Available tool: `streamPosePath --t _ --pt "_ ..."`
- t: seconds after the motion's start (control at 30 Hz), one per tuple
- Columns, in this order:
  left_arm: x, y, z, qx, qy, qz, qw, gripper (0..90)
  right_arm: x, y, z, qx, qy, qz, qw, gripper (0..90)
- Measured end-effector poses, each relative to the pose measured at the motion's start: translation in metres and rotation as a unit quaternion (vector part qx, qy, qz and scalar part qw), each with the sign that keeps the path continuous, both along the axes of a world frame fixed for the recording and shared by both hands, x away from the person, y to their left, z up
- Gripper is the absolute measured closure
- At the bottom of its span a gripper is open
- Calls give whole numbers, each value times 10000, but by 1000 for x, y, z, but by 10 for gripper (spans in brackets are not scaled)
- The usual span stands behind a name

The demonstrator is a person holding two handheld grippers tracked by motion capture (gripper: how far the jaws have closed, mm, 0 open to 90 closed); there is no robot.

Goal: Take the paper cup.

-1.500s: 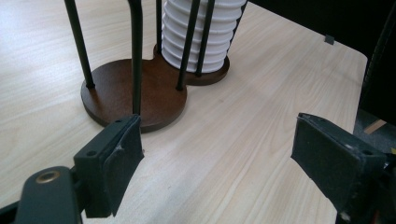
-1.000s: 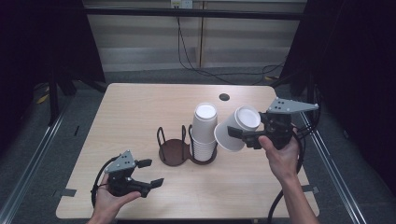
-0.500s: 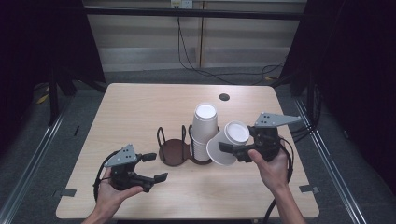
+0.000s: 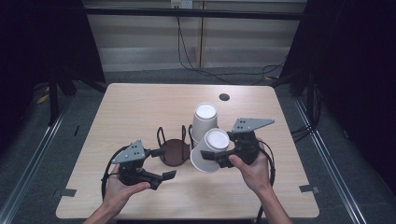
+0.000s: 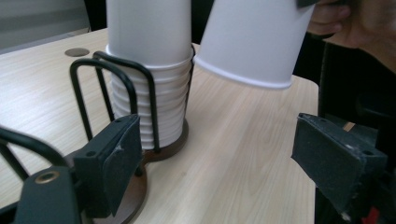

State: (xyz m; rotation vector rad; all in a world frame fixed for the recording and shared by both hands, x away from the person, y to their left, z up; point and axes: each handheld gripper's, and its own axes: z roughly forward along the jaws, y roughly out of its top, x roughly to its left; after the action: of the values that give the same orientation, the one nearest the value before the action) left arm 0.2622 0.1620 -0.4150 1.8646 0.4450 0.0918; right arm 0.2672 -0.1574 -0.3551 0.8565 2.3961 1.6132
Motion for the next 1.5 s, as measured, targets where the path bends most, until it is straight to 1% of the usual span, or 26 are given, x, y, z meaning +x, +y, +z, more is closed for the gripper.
streamPosePath --t 0.03,0.07,0.1,0.17,0.2,0.27,0.3,0.33,0.37,0.43,0.47,0.5,0.6,0.73,0.77,0.83,0.9,0.93,1.0,1.07,1.13,1.2,1.23,1.3,1.37,1.5 --pt "-1 -1 -1 -39 -78 -21 10000 160 0 2 -1 11 -1 30 10000 228" --pt "-3 -2 -2 110 -133 -28 9998 161 0 8 -2 -9 9 122 9999 228" --pt "-3 -2 -2 110 -133 -28 9998 161 0 8 -2 -9 9 122 9999 228" --pt "-4 1 -2 -24 -90 -121 9999 162 -2 13 -5 -8 -7 156 9999 229" --pt "-5 2 -1 -9 -122 -137 9998 162 -2 15 -7 49 13 208 9998 229" --pt "-7 4 -2 0 -230 -138 9996 161 -2 19 -10 57 54 273 9996 229" --pt "-7 3 -5 41 -264 -136 9996 160 -2 23 -12 51 59 315 9995 229" --pt "-7 3 -5 41 -264 -136 9996 159 -2 23 -12 51 59 315 9995 229" --pt "-7 3 -7 62 -253 -154 9995 159 -1 26 -16 73 118 360 9993 229" --pt "-8 1 -10 105 -289 -166 9994 159 -1 29 -18 53 131 369 9992 229" --pt "-10 -2 -12 108 -283 -272 9992 162 -2 35 -22 79 194 478 9986 229" --pt "-10 -2 -12 108 -283 -272 9992 159 -3 38 -23 63 205 504 9985 229" --pt "-14 -3 -12 12 -364 -415 9985 159 -5 42 -22 64 193 587 9981 231" --pt "-14 -5 -15 -49 -291 -495 9983 159 -8 44 -21 68 187 676 9975 232" --pt "-14 -6 -15 -39 -219 -623 9978 159 -8 45 -21 105 226 706 9972 233" --pt "-14 -7 -15 -33 -242 -653 9976 161 -8 46 -22 104 240 727 9970 233" --pt "-13 -9 -14 42 -285 -672 9973 159 -9 51 -24 54 271 805 9964 233" --pt "-13 -9 -14 42 -285 -672 9973 158 -9 51 -24 54 271 805 9964 233" --pt "-13 -11 -16 5 -225 -666 9975 158 -10 55 -24 19 284 860 9959 234" --pt "-13 -13 -17 25 -212 -630 9978 159 -11 58 -24 -17 275 869 9958 234" --pt "-12 -14 -19 -6 -201 -673 9975 153 -11 59 -25 12 307 892 9955 235" --pt "-13 -16 -21 49 -203 -652 9977 144 -11 61 -25 7 323 894 9955 235" --pt "-12 -18 -22 23 -166 -710 9973 133 -11 63 -27 0 352 904 9953 235" --pt "-12 -19 -23 -1 -146 -718 9973 126 -11 64 -27 5 369 916 9951 235" --pt "-12 -23 -27 23 -114 -733 9972 100 -12 66 -27 29 401 934 9948 236" --pt "-14 -28 -28 54 -127 -772 9969 93 -12 68 -28 46 455 994 9940 236"
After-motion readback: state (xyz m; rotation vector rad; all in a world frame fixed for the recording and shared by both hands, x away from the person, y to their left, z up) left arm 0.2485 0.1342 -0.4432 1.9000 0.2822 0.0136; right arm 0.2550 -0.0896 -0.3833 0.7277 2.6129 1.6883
